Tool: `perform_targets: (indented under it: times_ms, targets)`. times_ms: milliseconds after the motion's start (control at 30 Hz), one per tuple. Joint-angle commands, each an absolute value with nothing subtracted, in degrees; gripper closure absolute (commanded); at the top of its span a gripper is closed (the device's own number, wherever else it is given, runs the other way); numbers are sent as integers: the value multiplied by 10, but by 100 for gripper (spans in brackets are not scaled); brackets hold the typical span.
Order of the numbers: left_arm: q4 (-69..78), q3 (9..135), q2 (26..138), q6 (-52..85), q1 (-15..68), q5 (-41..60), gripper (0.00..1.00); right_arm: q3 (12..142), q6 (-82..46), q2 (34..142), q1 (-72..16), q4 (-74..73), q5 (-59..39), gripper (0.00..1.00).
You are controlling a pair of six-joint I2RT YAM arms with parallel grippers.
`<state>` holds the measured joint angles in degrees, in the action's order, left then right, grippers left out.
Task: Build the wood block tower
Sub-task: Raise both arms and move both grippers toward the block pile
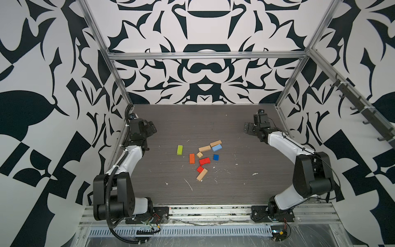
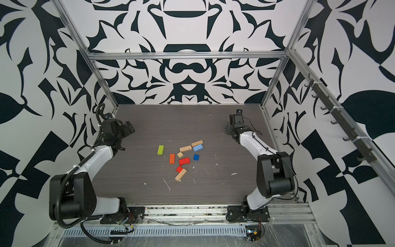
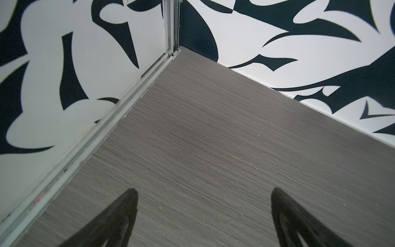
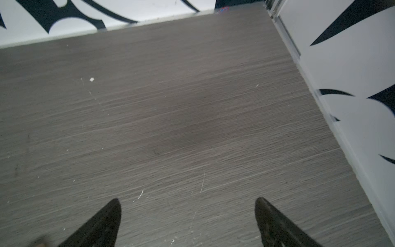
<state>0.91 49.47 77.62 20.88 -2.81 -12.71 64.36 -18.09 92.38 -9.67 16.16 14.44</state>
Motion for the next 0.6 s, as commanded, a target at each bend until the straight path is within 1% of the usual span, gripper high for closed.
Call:
perform_targets:
  times_ms: [0,33,100,200,333,433,567]
  targets:
    - [-137,506,754,288,-14,-81,0,718,-209,939,-125,326,144,0]
    - [-142,503,745,292,-5,-70,0,727,-206,941,-136,341,152,0]
    - [-152,500,735,289,16,-55,0,728,-196,938,-149,340,131,0]
    - [-194,516,714,274,48,-28,0,704,-183,920,-156,299,43,0]
    - [-199,503,707,255,86,33,1,696,-164,910,-181,282,8,1]
    - [-179,487,701,230,105,79,0,692,-159,907,-205,263,-24,4]
    - [-156,477,694,219,108,128,1,696,-157,915,-227,260,-45,8]
